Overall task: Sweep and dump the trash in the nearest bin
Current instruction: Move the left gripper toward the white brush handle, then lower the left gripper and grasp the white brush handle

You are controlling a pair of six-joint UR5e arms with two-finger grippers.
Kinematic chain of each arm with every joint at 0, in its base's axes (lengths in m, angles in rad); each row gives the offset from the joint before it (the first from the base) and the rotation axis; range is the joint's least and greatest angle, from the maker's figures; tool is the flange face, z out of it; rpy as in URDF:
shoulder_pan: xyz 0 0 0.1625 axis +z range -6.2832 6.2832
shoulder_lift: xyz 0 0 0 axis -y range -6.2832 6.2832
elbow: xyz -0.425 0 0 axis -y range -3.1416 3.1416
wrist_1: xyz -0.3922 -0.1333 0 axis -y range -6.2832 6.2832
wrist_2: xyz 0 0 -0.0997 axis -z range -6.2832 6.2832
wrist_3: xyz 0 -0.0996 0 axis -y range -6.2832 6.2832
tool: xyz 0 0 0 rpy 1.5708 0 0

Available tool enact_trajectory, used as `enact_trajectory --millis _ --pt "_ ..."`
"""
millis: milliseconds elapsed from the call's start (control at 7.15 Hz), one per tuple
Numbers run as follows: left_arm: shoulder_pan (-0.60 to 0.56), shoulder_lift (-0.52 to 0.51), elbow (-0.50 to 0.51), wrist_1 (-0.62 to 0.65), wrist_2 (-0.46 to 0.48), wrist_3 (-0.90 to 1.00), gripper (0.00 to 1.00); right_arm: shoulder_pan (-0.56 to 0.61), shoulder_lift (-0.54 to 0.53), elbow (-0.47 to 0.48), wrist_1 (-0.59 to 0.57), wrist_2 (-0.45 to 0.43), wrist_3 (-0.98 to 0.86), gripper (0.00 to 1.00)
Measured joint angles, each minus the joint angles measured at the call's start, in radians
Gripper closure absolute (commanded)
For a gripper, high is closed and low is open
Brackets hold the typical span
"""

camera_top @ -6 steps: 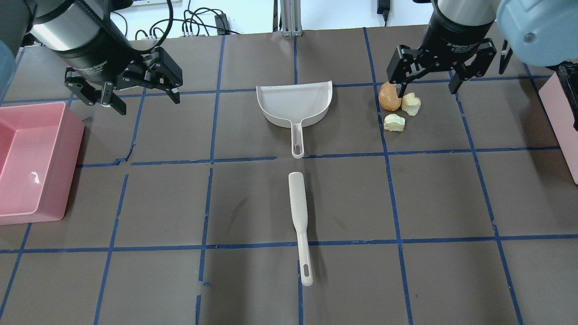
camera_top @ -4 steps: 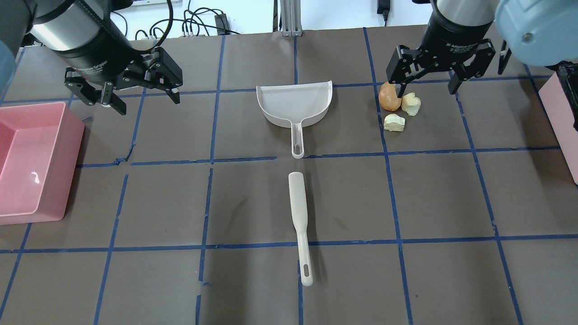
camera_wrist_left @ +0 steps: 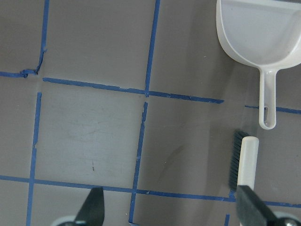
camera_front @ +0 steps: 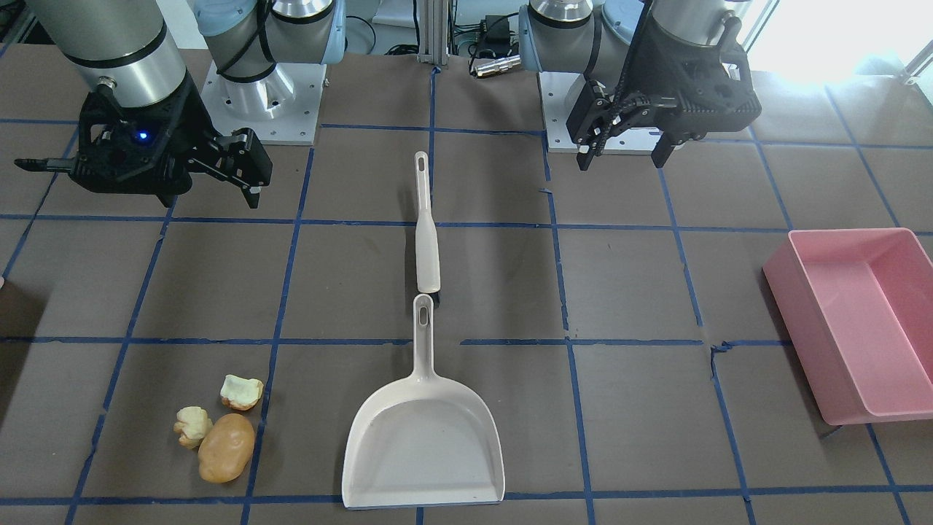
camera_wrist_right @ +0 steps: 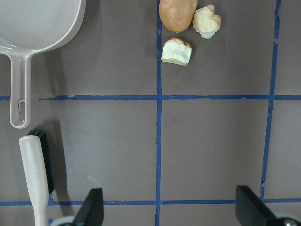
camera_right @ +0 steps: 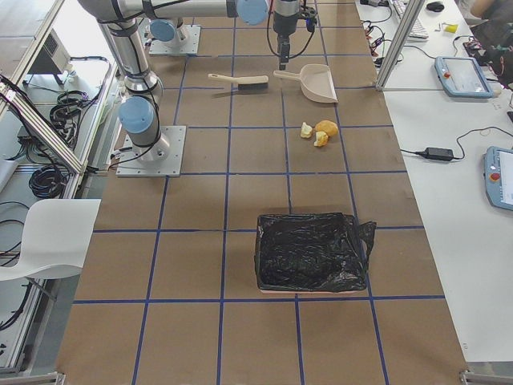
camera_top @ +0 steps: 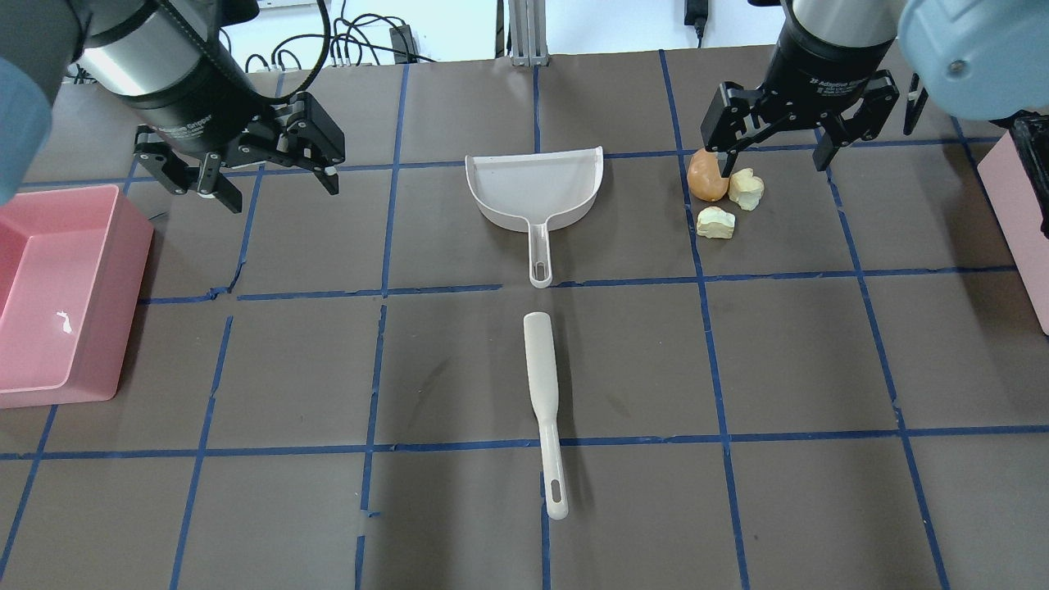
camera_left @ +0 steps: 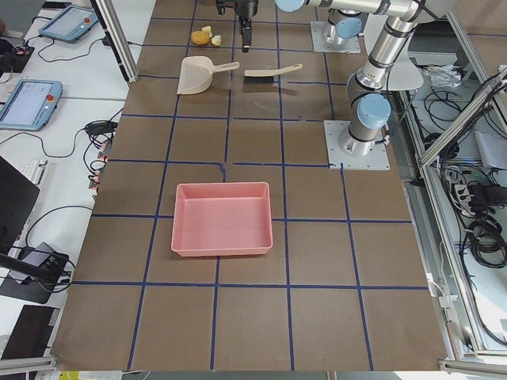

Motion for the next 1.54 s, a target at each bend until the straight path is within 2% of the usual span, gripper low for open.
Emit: enact_trajectory --millis 559,979,1258,1538 --pt "-0.205 -0.015 -0.117 0.013 -0.001 -0.017 0.0 -0.001 0.002 0.01 0.001 0.004 0.006 0.0" --pt "-0.355 -0.079 -0.195 0.054 -0.008 -0.078 0.0 -0.001 -0.002 0.014 0.001 0.001 -0.002 0.0" --pt "-0.487 -0.158 -0.251 0.185 -0.008 -0.277 0.0 0.0 0.0 0.017 0.0 0.002 -0.003 0.0" --pt "-0.556 -0.194 -0.385 0.359 -0.009 -0.345 0.0 0.0 0.001 0.026 -0.002 0.002 -0.003 0.0"
